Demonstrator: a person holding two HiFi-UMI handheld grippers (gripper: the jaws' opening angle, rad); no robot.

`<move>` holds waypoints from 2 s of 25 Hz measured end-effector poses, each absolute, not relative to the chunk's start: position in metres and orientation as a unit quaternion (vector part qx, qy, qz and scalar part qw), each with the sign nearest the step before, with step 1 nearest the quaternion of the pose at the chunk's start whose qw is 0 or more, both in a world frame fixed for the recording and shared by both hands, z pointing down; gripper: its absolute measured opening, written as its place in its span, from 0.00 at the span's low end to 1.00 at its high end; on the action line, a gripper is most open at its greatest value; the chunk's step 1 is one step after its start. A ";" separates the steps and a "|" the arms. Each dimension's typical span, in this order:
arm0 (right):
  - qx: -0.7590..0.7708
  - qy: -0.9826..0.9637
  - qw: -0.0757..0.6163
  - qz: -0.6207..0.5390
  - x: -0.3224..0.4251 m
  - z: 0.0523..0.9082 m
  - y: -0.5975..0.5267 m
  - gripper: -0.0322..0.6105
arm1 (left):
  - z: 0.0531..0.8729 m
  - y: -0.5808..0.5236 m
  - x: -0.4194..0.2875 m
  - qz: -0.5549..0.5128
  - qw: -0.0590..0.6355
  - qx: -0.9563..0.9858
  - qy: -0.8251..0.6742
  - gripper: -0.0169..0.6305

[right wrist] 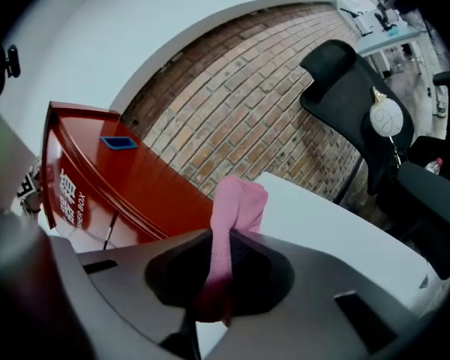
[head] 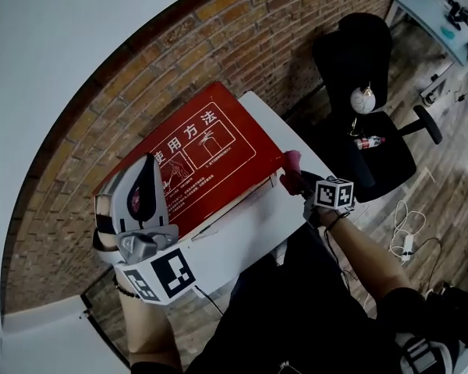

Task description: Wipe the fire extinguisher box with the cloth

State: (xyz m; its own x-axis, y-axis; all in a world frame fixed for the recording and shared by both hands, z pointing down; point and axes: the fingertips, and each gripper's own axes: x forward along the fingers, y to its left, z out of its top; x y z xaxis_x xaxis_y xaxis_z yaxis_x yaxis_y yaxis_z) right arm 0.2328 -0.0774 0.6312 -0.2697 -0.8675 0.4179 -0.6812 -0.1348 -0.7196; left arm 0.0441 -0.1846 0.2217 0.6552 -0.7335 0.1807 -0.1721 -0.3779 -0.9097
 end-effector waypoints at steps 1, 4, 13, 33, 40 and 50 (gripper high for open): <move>-0.603 0.648 0.111 -0.453 0.232 0.622 -0.075 0.15 | 0.218 -0.182 0.038 -0.287 0.475 -0.780 0.289 0.05; -0.628 0.636 0.140 -0.426 0.228 0.592 -0.063 0.15 | 0.213 -0.178 0.016 -0.274 0.464 -0.797 0.273 0.05; -0.668 0.621 0.227 -0.341 0.190 0.498 -0.017 0.15 | 0.223 -0.177 -0.002 -0.241 0.492 -0.823 0.154 0.05; -0.603 0.599 0.431 -0.302 0.140 0.346 -0.010 0.15 | 0.250 -0.139 0.103 -0.157 0.589 -0.787 -0.094 0.05; -0.605 0.584 0.452 -0.299 0.129 0.335 -0.025 0.15 | 0.263 -0.142 0.100 -0.161 0.558 -0.807 -0.107 0.05; -0.599 0.574 0.477 -0.290 0.124 0.334 -0.054 0.15 | 0.286 -0.136 0.100 -0.221 0.551 -0.788 -0.164 0.05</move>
State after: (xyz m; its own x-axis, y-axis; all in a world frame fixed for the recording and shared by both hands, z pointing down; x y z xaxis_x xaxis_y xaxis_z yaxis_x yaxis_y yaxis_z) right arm 0.1240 -0.0536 0.3336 0.1720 -0.9646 -0.2000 -0.4107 0.1143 -0.9046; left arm 0.0996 -0.1357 0.2860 0.8487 0.0148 0.5286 0.5016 -0.3391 -0.7959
